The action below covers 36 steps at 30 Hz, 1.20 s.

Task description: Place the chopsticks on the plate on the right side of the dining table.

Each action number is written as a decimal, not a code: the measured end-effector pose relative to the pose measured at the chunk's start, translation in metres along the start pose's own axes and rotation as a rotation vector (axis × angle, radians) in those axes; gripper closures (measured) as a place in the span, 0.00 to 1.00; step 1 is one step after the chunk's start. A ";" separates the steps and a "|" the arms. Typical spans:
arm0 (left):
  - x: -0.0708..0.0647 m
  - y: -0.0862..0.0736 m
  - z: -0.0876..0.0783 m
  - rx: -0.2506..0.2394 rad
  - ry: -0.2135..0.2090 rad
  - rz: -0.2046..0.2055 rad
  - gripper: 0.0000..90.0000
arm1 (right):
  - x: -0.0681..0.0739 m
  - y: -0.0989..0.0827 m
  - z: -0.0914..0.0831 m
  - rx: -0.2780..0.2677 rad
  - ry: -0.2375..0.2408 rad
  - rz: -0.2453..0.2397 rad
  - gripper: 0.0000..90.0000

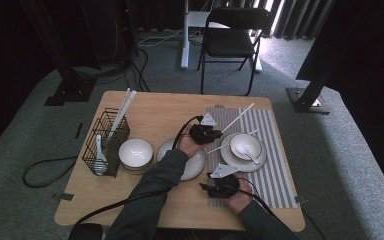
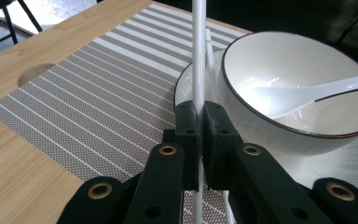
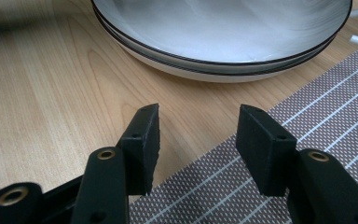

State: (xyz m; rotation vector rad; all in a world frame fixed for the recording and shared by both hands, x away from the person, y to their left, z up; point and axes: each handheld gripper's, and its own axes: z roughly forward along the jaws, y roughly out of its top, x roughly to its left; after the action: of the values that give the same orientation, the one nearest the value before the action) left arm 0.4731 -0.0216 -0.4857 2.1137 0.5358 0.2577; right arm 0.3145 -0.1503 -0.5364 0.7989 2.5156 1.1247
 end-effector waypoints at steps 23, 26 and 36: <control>-0.003 -0.004 0.027 0.053 -0.019 -0.019 0.96 | -0.001 0.000 -0.001 -0.004 0.000 0.001 0.55; -0.003 -0.006 0.030 0.059 -0.022 -0.022 0.96 | -0.001 0.000 -0.001 -0.003 -0.001 -0.001 0.54; -0.004 -0.009 0.038 0.088 -0.027 -0.022 0.96 | -0.001 0.000 -0.002 -0.004 -0.001 0.000 0.54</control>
State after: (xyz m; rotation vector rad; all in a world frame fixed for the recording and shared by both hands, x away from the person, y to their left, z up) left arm 0.4817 -0.0471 -0.5142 2.1926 0.5631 0.1963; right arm 0.3148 -0.1515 -0.5351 0.7985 2.5118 1.1291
